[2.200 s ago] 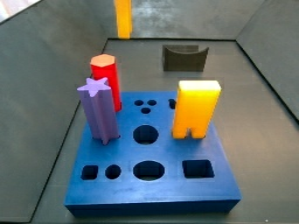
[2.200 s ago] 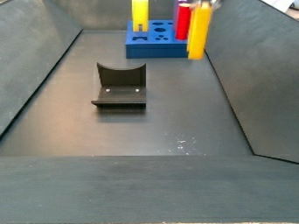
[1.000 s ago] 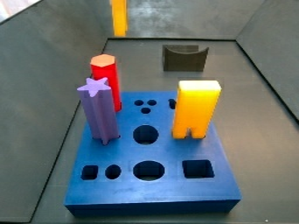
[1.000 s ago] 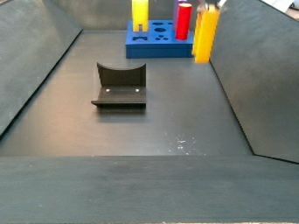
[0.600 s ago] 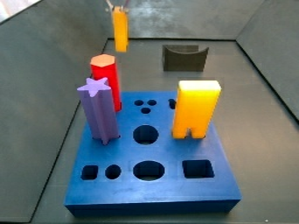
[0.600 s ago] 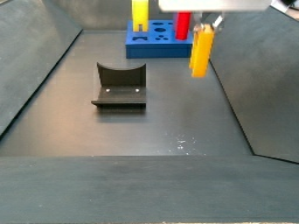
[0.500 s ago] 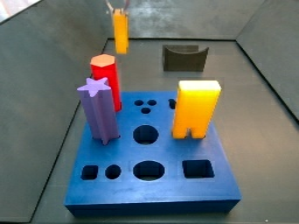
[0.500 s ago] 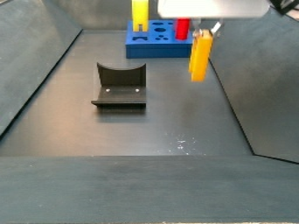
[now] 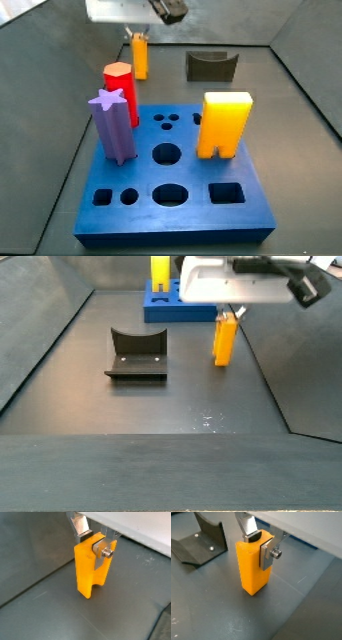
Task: Pick up the arch object. Move up. Rotate the arch object. Move to above the board. Insert the arch object.
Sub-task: Rotate the arch object.
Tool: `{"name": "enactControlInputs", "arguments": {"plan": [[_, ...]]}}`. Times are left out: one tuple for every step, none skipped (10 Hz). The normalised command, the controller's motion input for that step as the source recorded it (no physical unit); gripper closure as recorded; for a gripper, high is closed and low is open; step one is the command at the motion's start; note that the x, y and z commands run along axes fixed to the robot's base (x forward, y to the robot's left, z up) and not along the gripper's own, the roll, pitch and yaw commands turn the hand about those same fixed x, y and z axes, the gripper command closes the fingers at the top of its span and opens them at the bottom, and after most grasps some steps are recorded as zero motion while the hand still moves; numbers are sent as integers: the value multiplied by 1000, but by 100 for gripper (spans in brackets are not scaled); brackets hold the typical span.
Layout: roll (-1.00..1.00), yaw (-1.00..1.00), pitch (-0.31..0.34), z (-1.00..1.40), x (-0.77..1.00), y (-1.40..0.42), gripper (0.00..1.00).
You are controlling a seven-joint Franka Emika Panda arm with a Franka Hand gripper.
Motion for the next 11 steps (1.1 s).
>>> {"name": "enactControlInputs", "arguments": {"plan": [[-33, 31, -58, -373, 26, 8, 100], [-34, 30, -40, -253, 16, 5, 100], [-34, 30, -40, -253, 16, 5, 100], [-35, 32, -30, -258, 2, 6, 100], [-35, 32, -32, 0, 0, 0, 0], [-35, 31, -33, 1000, 0, 0, 0], [-37, 31, -10, 1000, -26, -2, 0], [-39, 30, 6, 968, -35, -3, 0], [-40, 29, 22, 792, -26, -2, 0], [-40, 28, 30, 635, -17, -1, 0], [-41, 27, 35, 407, -13, -1, 0]]}}
